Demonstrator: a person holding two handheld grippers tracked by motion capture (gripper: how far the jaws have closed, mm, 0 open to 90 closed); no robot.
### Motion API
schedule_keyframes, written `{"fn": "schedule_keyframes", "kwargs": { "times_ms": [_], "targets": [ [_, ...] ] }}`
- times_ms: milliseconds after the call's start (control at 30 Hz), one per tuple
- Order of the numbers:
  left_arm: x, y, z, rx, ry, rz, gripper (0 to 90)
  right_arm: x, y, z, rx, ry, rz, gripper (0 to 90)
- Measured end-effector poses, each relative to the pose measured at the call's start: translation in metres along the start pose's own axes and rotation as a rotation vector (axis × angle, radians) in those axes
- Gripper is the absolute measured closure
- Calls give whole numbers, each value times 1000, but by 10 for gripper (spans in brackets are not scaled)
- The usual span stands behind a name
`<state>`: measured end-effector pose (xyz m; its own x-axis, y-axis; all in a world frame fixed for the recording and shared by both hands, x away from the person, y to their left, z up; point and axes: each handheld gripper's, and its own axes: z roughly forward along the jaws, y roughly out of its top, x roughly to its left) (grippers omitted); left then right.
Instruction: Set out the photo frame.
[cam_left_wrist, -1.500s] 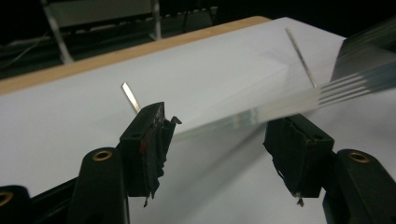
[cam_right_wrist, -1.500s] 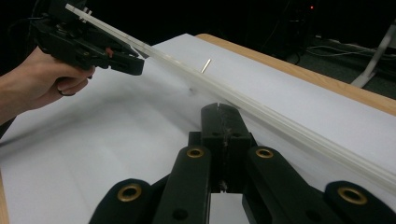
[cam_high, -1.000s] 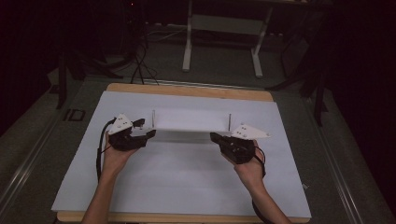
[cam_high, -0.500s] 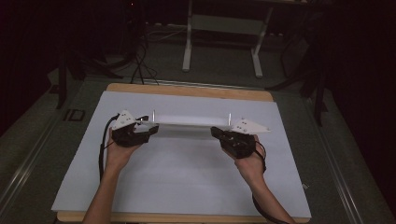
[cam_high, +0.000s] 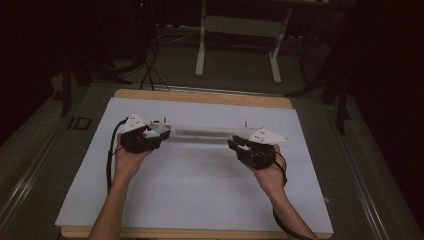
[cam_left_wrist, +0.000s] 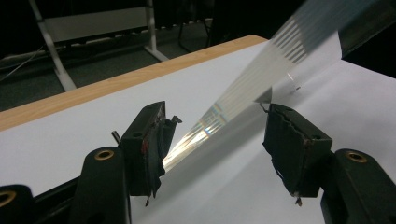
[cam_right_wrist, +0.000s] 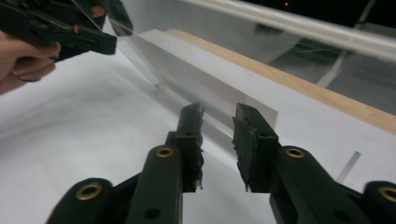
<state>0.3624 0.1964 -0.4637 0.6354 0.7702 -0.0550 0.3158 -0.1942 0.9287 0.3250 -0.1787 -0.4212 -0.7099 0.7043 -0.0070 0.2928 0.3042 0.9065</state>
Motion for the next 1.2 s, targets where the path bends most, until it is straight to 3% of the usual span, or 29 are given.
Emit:
{"fn": "schedule_keyframes", "kwargs": {
  "times_ms": [467, 1200],
  "targets": [
    [4, 7, 4, 1, 11, -20, 400, -18, -8, 1, 44, -55, -9, 654],
    [8, 14, 8, 10, 24, -34, 406, -51, -27, 1, 79, -120, 53, 643]
  ]
}}
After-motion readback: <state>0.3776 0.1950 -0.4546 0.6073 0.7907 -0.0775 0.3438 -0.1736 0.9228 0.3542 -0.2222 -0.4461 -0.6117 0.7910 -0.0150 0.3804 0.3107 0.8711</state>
